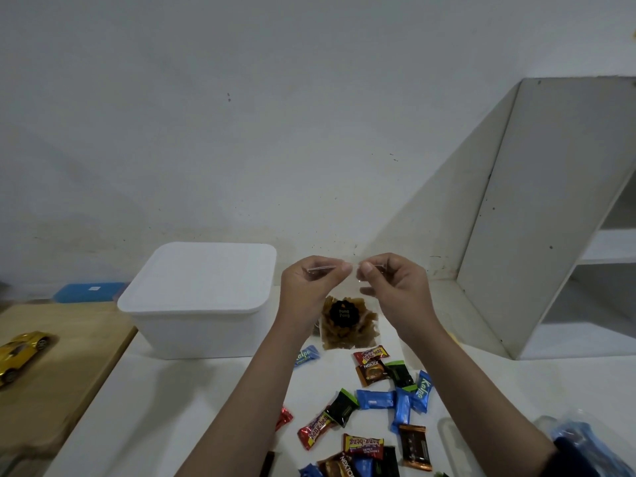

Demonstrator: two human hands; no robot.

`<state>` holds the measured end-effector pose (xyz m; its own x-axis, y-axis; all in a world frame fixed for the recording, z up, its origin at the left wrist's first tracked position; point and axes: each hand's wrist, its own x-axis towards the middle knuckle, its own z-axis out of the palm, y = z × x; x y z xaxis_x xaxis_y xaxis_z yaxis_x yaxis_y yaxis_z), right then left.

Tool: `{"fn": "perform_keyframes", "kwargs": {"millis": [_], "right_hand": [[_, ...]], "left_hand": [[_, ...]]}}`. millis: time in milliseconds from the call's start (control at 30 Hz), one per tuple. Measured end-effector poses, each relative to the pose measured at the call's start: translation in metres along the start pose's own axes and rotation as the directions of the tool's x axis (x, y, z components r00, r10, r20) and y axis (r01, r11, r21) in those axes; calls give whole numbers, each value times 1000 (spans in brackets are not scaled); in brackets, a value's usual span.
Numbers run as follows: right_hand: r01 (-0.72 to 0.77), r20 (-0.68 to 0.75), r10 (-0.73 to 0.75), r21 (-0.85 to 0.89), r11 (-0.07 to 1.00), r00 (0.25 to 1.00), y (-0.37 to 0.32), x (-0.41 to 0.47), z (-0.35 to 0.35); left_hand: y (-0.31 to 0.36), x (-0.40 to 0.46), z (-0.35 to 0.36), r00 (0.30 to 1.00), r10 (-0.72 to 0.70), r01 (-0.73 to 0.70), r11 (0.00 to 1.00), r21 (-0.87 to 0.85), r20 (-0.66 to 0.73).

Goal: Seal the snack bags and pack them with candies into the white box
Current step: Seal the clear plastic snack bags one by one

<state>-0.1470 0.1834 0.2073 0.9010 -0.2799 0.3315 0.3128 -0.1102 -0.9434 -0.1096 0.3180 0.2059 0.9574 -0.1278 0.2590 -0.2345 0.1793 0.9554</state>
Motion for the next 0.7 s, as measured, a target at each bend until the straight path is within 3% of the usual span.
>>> {"fn": "perform_keyframes", "kwargs": {"millis": [167,533,633,700], "right_hand": [[-29,-34,30,28,999,999,-2,2,-3],[-41,-24,42,14,999,999,0,0,-1],[71,-37,-81,-222,972,996,-2,2,-5],[221,72,-211,-457,862,975,-9,5,-10]], "left_hand": [[-6,-2,-14,996,-86,87,994,-71,17],[0,-5,-13,994,101,-100,994,32,-43],[1,-3,-14,991,132,-128,988,84,-36],[0,-2,-16,988,155,-152,979,136,-9]]}}
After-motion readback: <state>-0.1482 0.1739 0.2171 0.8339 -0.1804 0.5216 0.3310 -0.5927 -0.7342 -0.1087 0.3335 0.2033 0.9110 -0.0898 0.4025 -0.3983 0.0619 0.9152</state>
